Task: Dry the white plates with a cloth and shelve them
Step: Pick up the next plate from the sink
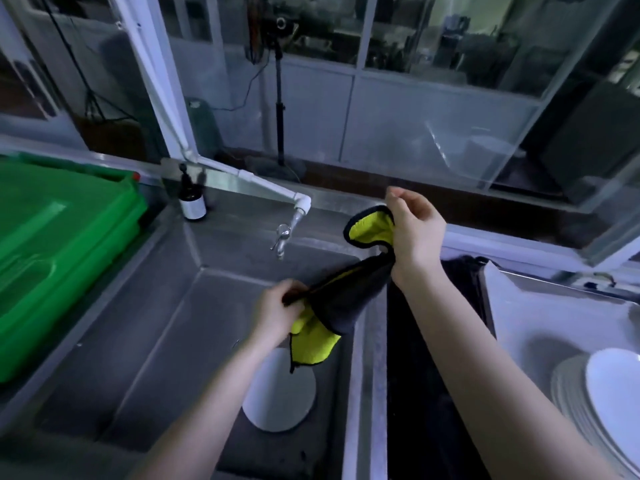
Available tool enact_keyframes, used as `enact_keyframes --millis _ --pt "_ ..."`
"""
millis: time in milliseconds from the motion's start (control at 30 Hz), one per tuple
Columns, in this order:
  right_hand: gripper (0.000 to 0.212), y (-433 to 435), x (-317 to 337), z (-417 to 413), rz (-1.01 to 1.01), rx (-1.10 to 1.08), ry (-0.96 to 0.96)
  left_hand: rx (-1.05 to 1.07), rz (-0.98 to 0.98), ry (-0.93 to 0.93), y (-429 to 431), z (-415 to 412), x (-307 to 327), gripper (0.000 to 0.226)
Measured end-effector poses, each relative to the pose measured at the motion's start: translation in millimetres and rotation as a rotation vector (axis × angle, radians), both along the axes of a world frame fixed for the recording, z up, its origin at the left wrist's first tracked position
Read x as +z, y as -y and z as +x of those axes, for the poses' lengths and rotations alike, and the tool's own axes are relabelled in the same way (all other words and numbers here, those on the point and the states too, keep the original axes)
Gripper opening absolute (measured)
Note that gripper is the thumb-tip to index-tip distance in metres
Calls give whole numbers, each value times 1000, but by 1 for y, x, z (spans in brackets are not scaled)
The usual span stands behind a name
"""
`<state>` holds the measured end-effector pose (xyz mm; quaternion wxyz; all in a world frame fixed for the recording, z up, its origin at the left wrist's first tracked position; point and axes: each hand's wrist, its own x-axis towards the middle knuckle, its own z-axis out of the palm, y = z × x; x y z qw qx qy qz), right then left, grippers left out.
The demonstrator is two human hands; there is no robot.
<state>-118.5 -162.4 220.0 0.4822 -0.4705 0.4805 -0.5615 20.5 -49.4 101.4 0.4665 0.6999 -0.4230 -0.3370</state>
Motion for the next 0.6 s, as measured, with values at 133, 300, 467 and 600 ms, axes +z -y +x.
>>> enact_keyframes --millis 133,300,467,600 --pt "7 -5 -43 4 -51 177 -446 76 -36 -32 -3 32 -9 12" --pt "50 -29 -105 14 30 802 -1088 -70 18 -104 0 41 -31 34" --pt "36 -33 -168 24 178 808 -1189 -38 134 -198 -5 53 -84 19" --pt "35 -39 -216 29 391 757 -1092 161 244 -224 -17 79 -148 21"
